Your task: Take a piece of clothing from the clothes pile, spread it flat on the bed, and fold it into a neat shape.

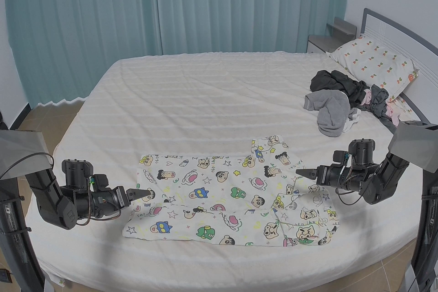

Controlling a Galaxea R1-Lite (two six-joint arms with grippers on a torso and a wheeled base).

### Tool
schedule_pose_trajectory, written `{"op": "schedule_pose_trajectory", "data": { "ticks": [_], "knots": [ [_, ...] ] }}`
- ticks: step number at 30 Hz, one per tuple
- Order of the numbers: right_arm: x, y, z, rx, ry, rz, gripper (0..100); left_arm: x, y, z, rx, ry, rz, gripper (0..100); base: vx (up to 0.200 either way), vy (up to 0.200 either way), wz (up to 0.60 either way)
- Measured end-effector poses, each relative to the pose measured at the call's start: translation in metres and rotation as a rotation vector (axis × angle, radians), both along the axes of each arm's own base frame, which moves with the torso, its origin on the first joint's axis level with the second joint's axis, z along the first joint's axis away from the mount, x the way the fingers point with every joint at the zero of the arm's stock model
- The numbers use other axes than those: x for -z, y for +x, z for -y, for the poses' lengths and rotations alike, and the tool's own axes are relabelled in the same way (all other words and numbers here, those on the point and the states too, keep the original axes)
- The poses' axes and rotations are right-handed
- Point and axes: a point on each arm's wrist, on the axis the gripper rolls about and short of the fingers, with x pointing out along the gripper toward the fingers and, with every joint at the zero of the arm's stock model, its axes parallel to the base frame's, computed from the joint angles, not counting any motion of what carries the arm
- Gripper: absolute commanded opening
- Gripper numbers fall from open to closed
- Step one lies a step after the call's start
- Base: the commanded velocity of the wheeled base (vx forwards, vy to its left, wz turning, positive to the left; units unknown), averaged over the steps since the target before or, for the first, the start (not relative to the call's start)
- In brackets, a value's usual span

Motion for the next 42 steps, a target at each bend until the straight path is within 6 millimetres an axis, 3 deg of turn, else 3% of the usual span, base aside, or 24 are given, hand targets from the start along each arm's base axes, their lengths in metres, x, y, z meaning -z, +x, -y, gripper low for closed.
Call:
{"op": "schedule_pose_trajectory", "data": {
  "ticks": [12, 19, 30, 42],
  "knots": [
    [0.001, 0.001, 0.000, 0.003, -0.001, 0.000, 100, -0.001, 0.009, -0.001, -0.025, 0.023, 0.086, 100, 0.033, 0.000, 0.00],
    [0.003, 0.001, 0.000, 0.004, -0.003, -0.004, 100, 0.002, 0.045, -0.004, -0.115, 0.087, 0.174, 100, 0.000, 0.000, 0.00],
    [0.005, 0.001, 0.000, 0.004, -0.004, -0.011, 100, 0.019, 0.104, -0.006, -0.078, 0.195, 0.116, 100, 0.000, 0.000, 0.00],
    [0.008, 0.001, -0.002, -0.001, -0.005, -0.016, 100, 0.047, 0.124, -0.005, -0.067, 0.210, 0.097, 100, 0.000, 0.000, 0.00]
  ]
}}
